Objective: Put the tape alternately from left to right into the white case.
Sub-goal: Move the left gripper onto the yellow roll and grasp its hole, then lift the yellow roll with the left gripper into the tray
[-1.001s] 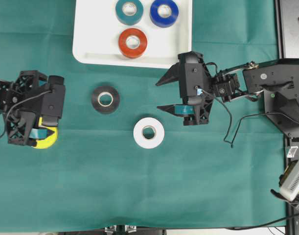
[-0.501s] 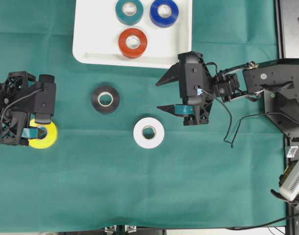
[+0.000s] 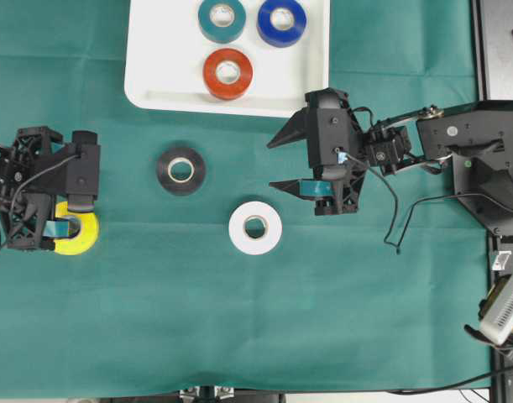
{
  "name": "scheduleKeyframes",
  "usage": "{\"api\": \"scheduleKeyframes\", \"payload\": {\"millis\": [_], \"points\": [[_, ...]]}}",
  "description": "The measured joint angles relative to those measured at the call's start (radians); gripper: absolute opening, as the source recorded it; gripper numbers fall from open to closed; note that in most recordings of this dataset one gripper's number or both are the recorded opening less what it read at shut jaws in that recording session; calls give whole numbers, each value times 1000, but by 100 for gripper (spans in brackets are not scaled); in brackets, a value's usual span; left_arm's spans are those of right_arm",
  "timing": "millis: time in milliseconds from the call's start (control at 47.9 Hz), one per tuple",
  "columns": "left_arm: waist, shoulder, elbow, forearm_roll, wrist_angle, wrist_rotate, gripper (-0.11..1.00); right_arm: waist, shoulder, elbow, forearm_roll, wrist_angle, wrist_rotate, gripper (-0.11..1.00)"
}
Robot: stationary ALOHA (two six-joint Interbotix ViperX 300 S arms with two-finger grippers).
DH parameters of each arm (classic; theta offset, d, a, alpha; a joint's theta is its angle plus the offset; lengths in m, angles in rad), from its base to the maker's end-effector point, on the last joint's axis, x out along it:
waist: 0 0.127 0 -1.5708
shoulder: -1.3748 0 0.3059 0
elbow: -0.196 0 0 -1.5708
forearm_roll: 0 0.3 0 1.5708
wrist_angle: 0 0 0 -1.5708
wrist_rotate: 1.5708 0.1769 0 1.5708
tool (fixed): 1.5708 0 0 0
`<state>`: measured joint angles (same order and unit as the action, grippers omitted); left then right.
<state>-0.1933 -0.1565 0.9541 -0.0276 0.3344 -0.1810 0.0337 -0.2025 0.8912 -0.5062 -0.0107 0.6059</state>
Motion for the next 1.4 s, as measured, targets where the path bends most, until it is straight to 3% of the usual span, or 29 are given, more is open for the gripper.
{"api": "scheduleKeyframes", "payload": {"millis": [626,688,814,897,1398], "points": [[-8,61,0,0,-12,0,38,0,0,0,0,0,0,78],[-6,61,0,0,-11,0,33,0,0,0,0,0,0,78],[-8,57,-2,2,-8,-2,8,-2,0,0,0,2,0,78],[-12,55,-2,2,-8,-2,-2,0,0,0,2,0,0,78],[-20,26,-5,0,-5,2,-3,0,0,0,0,0,0,78]]}}
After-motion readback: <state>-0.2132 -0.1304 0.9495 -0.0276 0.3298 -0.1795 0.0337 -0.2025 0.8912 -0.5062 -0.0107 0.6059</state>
